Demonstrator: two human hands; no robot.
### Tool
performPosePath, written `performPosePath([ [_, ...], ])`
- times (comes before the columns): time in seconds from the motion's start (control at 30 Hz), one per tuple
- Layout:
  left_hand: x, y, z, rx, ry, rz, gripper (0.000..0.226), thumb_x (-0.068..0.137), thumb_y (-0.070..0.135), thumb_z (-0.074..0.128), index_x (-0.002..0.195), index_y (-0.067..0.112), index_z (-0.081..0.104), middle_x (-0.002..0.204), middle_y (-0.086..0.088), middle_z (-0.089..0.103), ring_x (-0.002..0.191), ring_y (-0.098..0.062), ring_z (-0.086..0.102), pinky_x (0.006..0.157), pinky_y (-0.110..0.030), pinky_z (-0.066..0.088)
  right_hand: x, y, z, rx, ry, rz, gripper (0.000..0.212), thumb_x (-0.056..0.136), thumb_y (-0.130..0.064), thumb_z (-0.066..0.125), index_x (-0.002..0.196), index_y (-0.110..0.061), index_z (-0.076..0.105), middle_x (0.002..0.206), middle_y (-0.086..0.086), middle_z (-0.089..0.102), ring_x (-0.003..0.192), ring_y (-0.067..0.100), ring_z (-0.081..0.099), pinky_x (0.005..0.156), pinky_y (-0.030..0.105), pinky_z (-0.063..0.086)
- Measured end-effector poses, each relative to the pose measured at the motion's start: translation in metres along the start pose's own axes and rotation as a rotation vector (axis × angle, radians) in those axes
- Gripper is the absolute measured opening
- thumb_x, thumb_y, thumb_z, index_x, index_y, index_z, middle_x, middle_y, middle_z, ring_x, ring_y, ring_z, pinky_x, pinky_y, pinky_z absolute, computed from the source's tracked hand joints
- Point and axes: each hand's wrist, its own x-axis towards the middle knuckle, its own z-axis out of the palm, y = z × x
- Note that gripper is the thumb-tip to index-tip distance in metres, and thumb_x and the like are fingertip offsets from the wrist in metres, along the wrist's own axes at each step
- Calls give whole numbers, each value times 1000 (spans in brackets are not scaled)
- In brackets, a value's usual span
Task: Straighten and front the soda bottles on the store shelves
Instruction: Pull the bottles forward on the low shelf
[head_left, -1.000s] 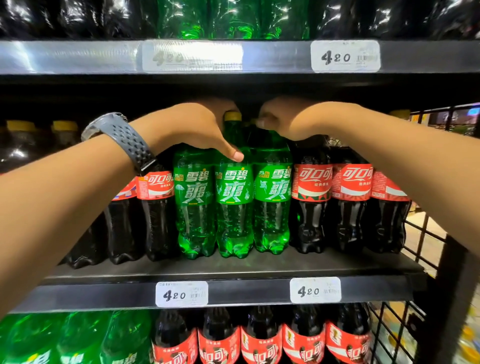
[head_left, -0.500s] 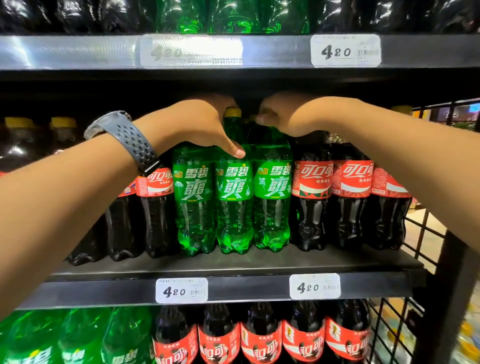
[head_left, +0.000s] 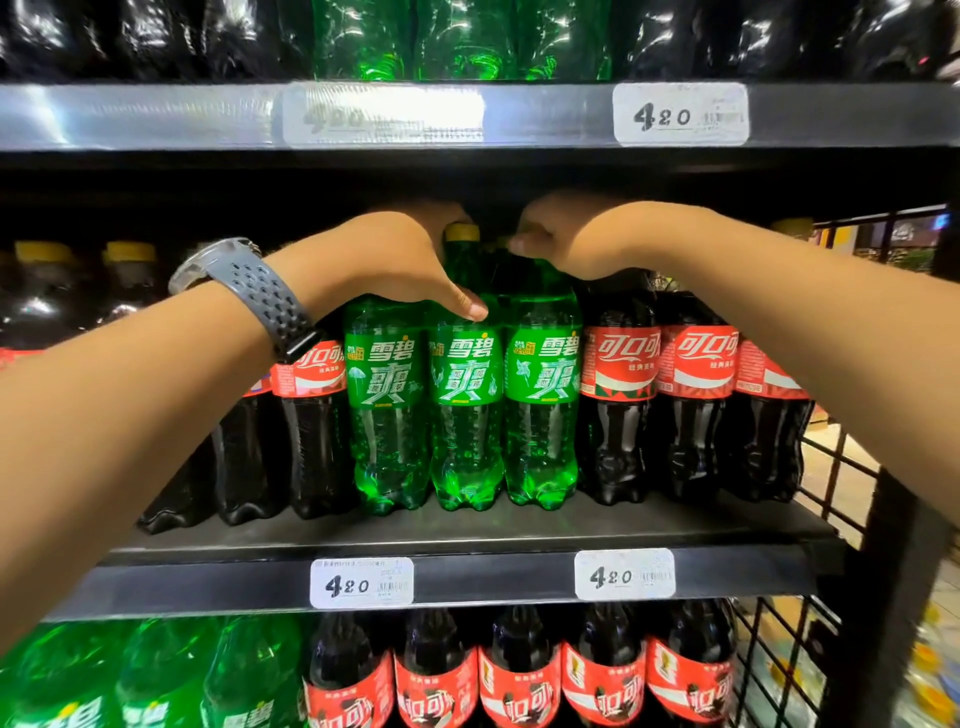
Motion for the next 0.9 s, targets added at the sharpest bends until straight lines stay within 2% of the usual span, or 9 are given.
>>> performPosePath([
  [0.17,-2,0,0,19,-8,3,96,61,81,58,124,9,54,106,-13,68,96,-27,62,90,-45,48,-2,-2,-4,-21,-30,4,42,99,-41,42,107,-3,60,100,16,61,86,31,57,68,32,39],
  [0.27,-9,-5,-3,11,-25,24,111,54,87,51,134,10,48,119,-12,64,104,-28,60,92,-39,48,-3,-1,-8,-56,-56,-17,44,97,-44,44,110,-5,61,105,15,62,91,33,58,77,36,46],
  [0.37,-12,-29,-9,-129,101,70,90,70,72,62,144,29,34,131,1,57,112,-22,56,87,-26,41,-2,-5,-8,-58,-12,-16,47,93,-49,48,120,-11,54,116,11,59,97,29,56,81,34,45],
  [0.43,-11,-47,-14,-132,148,52,71,77,58,66,136,25,45,125,1,60,104,-21,59,74,-25,43,4,-17,-6,23,88,-52,50,93,-49,50,130,-15,48,126,8,55,109,29,54,90,34,44],
  [0.5,-8,-60,-14,-76,133,53,47,82,52,64,116,20,60,103,1,66,80,-14,60,57,-19,38,13,-34,-4,107,117,-104,53,92,-51,49,133,-18,46,130,5,54,114,27,53,95,35,43],
  [0.63,-3,-71,-5,-256,134,52,19,85,39,67,98,24,64,71,8,67,48,5,55,39,-13,36,27,-58,-1,10,-31,-123,44,93,-47,49,126,-18,52,120,5,56,97,24,53,82,32,42],
  [0.7,-1,-73,-1,-330,160,48,14,85,34,68,95,26,65,71,5,68,50,5,58,44,-14,42,29,-59,2,11,-78,-110,39,94,-41,51,123,-15,56,115,7,59,95,25,55,83,34,45],
  [0.83,-1,-72,3,-438,145,69,17,87,25,67,99,13,66,90,-15,71,80,-29,68,77,-39,52,30,-59,3,33,-71,-105,33,93,-41,53,113,-15,59,101,4,60,85,24,56,74,31,42],
  [0.9,-2,-73,4,-453,148,59,19,88,25,66,104,14,65,94,-15,71,88,-33,67,84,-43,51,30,-60,3,27,-61,-96,34,94,-41,52,115,-14,59,102,5,59,85,24,55,74,30,41],
])
